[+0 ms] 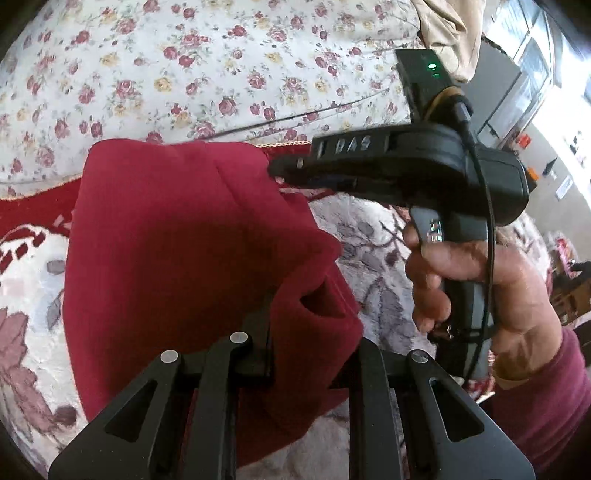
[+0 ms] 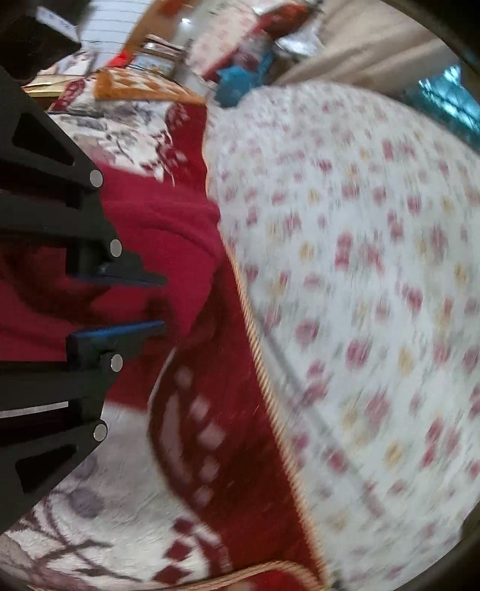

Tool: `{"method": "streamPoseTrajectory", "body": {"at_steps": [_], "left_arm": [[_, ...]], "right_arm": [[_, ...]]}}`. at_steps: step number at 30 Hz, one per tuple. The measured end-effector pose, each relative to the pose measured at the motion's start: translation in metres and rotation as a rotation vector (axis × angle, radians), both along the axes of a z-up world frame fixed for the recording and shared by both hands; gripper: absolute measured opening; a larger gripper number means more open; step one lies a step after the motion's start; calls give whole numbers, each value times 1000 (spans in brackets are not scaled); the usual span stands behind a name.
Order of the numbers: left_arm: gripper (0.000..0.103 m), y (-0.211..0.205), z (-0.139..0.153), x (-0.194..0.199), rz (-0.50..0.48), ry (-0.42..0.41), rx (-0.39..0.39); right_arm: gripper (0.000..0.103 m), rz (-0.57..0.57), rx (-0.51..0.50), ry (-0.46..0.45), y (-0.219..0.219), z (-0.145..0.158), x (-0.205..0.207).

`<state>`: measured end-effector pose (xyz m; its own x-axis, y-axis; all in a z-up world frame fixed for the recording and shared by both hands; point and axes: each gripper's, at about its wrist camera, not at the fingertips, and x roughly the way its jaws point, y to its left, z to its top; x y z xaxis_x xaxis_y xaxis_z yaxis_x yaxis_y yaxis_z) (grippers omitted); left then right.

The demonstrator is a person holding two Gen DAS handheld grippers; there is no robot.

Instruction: Fold small clothes

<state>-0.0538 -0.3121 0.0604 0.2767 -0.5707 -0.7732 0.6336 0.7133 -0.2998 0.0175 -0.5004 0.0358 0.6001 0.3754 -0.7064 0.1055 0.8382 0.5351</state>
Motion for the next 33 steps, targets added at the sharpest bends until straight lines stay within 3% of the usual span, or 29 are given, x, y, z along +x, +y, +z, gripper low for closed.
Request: {"method": "streamPoseTrajectory", "body": {"at_steps": [3, 6, 9, 10, 15, 18, 22, 30, 32, 33], "left_arm": [[18, 3, 9, -7, -28, -29, 21], [30, 26, 22, -13, -78, -30, -12], [37, 58, 33, -13, -62, -15, -43], [38, 69, 34, -12, -49, -13, -49], [38, 101, 34, -11, 31, -71, -20], [38, 109, 25, -7, 45, -47, 1], [38, 116, 17, -6, 57, -33, 19], [38, 111, 8, 4, 113, -6, 22], [38, 107, 11, 5, 120, -3, 19], [38, 105, 14, 6, 122, -3, 13]], "right_arm": [[18, -1, -22, 41, 0, -5, -3], [21, -7, 34, 58, 0, 5, -10], [62, 9, 58, 27, 9, 24, -33], [67, 13, 71, 24, 12, 26, -40], [67, 43, 200, 77, 31, 16, -66], [70, 62, 258, 126, 42, 2, -70], [72, 33, 178, 157, 49, -6, -72], [72, 50, 219, 102, 52, -22, -59], [43, 63, 166, 61, 57, -22, -55], [35, 60, 138, 55, 58, -20, -55]]}}
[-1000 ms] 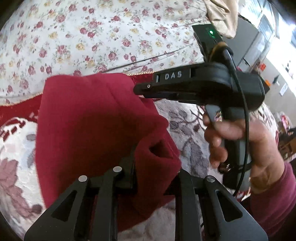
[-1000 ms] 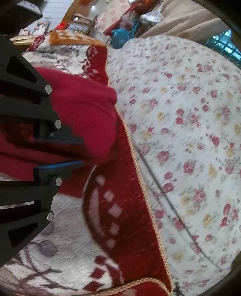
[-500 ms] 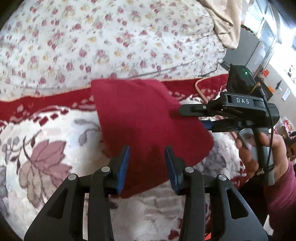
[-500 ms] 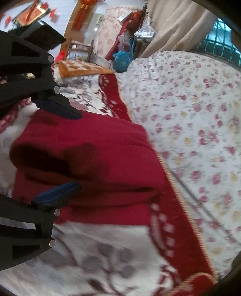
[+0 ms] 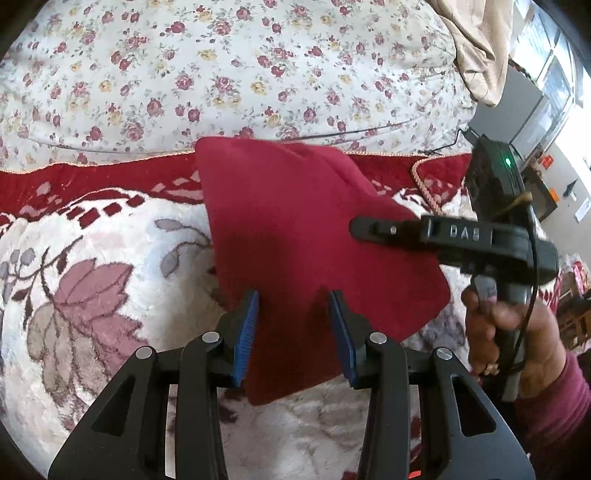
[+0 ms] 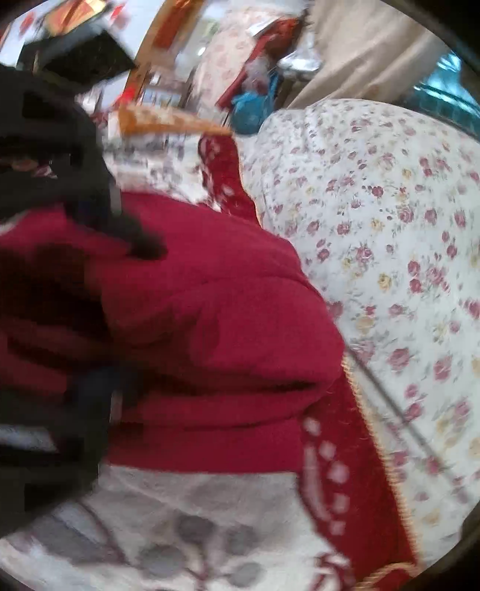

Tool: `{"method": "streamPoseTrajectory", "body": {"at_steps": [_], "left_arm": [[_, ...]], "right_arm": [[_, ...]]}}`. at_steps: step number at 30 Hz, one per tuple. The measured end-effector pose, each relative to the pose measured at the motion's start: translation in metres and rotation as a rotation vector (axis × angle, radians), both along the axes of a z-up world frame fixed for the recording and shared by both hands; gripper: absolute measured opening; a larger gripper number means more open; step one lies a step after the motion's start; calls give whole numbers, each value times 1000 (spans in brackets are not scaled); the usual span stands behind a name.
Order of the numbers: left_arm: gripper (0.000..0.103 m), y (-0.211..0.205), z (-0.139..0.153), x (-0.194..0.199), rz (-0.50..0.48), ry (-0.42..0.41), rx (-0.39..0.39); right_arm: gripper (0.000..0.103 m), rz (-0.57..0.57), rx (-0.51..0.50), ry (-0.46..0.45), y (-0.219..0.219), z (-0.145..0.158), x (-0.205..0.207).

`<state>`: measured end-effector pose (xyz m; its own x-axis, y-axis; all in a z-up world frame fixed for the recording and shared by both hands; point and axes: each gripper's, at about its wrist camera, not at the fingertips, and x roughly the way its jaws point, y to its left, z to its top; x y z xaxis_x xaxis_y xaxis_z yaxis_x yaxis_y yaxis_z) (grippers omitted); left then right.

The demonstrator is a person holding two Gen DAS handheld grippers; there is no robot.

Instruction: Fold small clothes

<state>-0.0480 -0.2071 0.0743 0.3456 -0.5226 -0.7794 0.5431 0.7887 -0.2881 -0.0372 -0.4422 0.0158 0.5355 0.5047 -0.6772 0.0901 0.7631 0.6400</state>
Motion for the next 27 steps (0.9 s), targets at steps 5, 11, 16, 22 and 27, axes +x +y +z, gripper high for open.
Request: {"method": "streamPoseTrajectory", "body": {"at_steps": [5, 11, 16, 22, 27], "left_arm": [[38, -8, 11, 2, 16, -27, -6], [38, -21, -2, 7, 18, -32, 42], [38, -20, -6, 18, 53, -39, 54], [45, -27, -11, 31, 74, -48, 59], [55, -33, -17, 39, 83, -52, 70]], "right_arm": [[22, 32, -156, -91, 5, 32, -21], [22, -12, -344, -41, -8, 32, -31], [37, -3, -312, -25, -15, 37, -28], [38, -115, -371, -145, -29, 72, -29], [38, -9, -414, -72, -8, 38, 11]]}}
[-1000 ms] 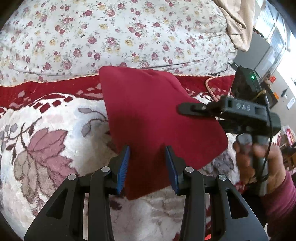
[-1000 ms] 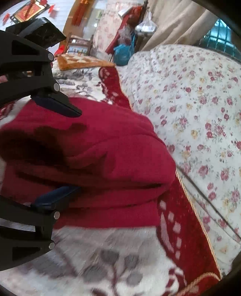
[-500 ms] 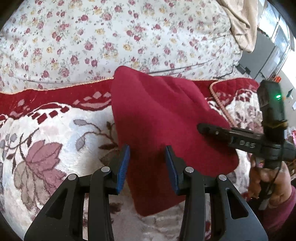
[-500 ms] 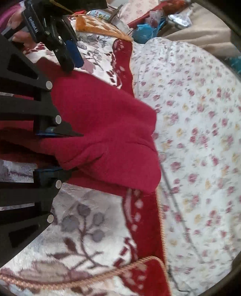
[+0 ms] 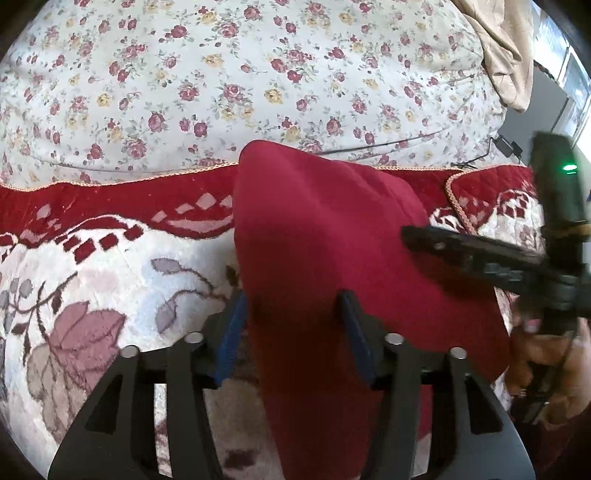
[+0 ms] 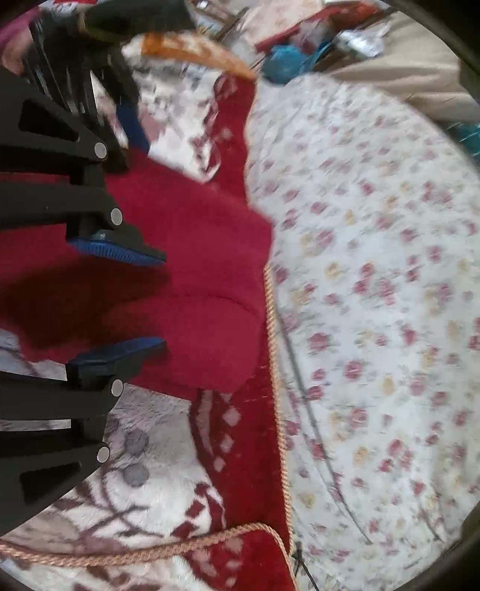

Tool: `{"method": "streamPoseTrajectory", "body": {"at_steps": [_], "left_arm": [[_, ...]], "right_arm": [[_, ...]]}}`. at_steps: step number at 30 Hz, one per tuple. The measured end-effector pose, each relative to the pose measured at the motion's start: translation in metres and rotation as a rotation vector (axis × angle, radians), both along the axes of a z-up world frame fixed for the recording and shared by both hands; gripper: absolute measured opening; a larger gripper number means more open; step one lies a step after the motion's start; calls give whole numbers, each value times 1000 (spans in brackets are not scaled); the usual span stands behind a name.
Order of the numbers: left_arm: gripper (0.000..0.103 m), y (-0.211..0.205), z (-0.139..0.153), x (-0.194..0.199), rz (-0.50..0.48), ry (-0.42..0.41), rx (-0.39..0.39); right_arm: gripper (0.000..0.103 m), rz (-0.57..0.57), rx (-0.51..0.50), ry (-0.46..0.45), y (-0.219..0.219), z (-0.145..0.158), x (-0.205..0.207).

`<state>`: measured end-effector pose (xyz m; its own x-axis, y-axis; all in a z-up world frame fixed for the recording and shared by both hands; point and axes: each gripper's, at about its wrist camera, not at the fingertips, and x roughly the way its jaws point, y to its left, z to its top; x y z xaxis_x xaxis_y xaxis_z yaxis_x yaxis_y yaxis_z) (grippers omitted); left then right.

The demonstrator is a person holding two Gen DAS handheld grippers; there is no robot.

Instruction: Fold small clothes

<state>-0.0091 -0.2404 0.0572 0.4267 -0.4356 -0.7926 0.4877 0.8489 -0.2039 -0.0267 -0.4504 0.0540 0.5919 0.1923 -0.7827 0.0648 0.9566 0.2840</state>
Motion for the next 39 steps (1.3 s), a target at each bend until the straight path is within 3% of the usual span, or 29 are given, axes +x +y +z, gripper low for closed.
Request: {"method": "streamPoseTrajectory", "body": {"at_steps": [6, 11, 15, 20, 24, 26, 27, 28, 29, 32, 35, 39], "left_arm": [[60, -1, -5, 4, 11, 8, -3], [60, 0, -2, 0, 16, 3, 12], [60, 0, -3, -5, 14, -5, 20], [60, -2, -7, -8, 17, 5, 20], [60, 5, -3, -8, -3, 53, -30], [60, 10, -2, -4, -7, 88, -68], [60, 11, -3, -2, -9, 101, -83], [60, 13, -3, 1, -14, 118, -103], [61, 15, -5, 5, -14, 137, -127], [69, 20, -10, 16, 2, 198, -217], [73, 16, -21, 27, 5, 234, -248], [75, 8, -41, 39, -22, 296, -266]], "right_arm": [[38, -20, 10, 20, -12, -25, 19], [38, -62, 56, 39, -15, -8, 5], [39, -23, -6, 37, 1, 15, -29], [43, 0, -66, 117, 16, -18, -43], [44, -16, 6, 98, 4, -7, -42], [50, -50, 67, 50, -7, 1, -44], [60, -74, 89, 32, -14, 4, -44], [79, -99, 108, 19, -20, 5, -42], [87, -106, 128, 13, -26, 3, -38], [90, -72, 202, 49, -33, -14, -20], [90, -48, 284, 108, -35, -42, 1], [90, -35, 367, 56, -36, -53, 11]]}}
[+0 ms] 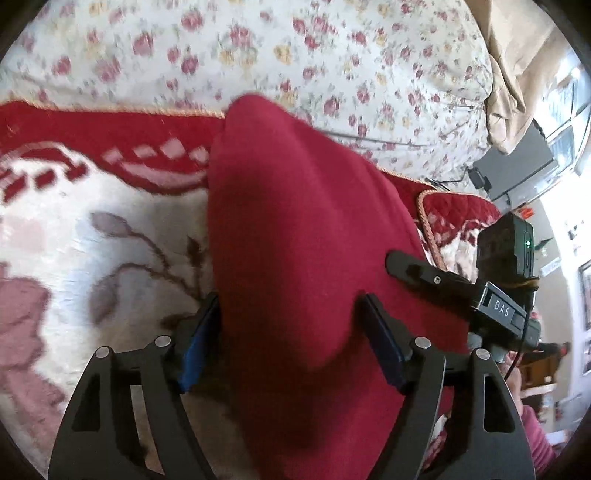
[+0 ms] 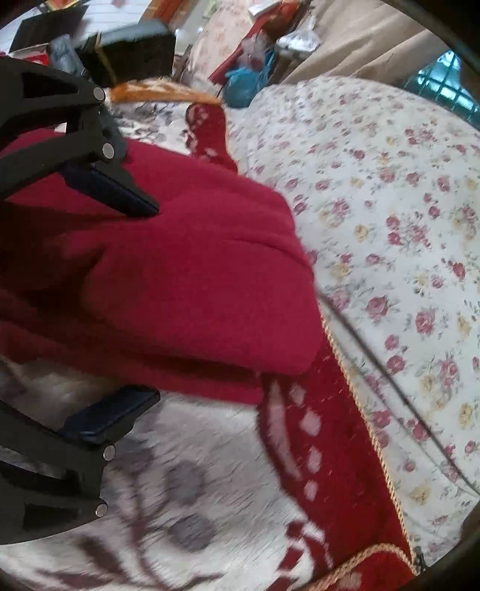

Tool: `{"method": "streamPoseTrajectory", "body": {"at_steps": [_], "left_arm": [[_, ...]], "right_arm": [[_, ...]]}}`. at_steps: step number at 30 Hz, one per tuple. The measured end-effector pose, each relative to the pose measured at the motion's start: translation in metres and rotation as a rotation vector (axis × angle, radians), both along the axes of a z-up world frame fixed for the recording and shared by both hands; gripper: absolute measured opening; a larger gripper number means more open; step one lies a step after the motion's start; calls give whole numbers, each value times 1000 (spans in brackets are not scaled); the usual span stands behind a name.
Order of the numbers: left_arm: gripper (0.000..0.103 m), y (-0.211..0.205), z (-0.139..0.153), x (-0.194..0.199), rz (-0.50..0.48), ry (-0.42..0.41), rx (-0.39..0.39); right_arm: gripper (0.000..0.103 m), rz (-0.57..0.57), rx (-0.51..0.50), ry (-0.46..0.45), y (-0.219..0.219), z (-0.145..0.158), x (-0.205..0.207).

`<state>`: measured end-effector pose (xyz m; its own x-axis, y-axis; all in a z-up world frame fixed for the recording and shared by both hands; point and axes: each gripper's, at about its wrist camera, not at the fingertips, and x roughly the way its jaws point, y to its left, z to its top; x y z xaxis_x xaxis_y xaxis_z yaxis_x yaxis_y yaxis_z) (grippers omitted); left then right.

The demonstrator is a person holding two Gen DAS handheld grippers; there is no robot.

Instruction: Fold small clothes

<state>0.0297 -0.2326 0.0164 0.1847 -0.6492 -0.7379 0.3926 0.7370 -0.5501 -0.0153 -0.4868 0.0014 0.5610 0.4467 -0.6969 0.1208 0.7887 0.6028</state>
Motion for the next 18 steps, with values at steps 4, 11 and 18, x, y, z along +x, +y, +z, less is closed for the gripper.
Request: {"method": "streamPoseTrajectory", "body": {"at_steps": [4, 11, 18], "left_arm": [[62, 4, 3, 1, -4, 5, -27], [46, 36, 51, -33, -35, -46, -12], [46, 109, 60, -79, 6, -50, 111]], "right_arm": [[66, 33, -34, -28, 11, 3, 2], [52, 105, 17, -127, 38, 52, -19], [52, 208, 105, -49, 100, 53, -51]]}}
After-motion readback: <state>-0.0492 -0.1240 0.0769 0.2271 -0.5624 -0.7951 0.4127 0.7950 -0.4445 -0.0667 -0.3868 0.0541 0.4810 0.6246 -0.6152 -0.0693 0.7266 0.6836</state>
